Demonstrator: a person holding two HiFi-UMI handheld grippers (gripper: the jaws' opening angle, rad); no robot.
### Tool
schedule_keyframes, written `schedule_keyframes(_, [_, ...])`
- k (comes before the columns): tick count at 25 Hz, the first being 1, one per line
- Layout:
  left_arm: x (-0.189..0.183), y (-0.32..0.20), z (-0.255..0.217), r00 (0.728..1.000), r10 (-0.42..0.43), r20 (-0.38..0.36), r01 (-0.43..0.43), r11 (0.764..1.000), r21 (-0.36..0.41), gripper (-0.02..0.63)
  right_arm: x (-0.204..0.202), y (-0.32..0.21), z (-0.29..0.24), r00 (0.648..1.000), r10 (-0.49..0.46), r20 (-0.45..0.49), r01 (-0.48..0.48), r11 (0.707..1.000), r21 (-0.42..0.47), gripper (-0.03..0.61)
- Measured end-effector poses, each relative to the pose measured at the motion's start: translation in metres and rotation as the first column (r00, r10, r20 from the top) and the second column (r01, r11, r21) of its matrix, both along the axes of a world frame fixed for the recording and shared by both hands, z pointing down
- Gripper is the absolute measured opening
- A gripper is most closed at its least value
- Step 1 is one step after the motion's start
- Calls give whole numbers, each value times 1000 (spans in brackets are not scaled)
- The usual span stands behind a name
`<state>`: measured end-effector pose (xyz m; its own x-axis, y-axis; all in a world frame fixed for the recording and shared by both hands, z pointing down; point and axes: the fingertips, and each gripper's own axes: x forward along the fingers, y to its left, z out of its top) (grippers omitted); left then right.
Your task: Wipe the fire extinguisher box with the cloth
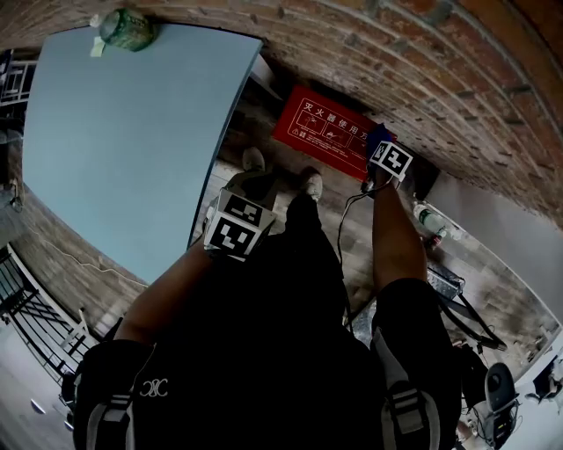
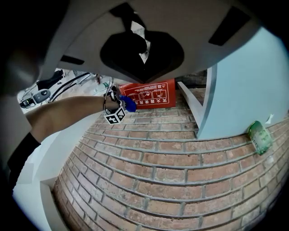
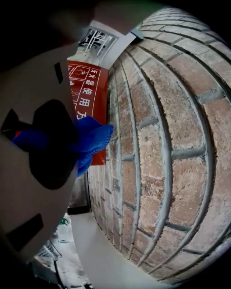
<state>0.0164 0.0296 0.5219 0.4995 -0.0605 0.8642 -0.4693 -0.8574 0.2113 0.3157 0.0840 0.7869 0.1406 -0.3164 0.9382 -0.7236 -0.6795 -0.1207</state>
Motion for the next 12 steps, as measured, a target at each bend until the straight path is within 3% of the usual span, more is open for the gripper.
schedule_keyframes(8, [-18,-28,-1,1000,-2,15,1,1000,20,9,-69,-56,3,996,-56,71,54,998,25,60])
schedule_keyframes(12, [-25,-34,0,1000,-20,4,20,1000,15,9,-101,-94,1,979,-185,86,186,983,0,60])
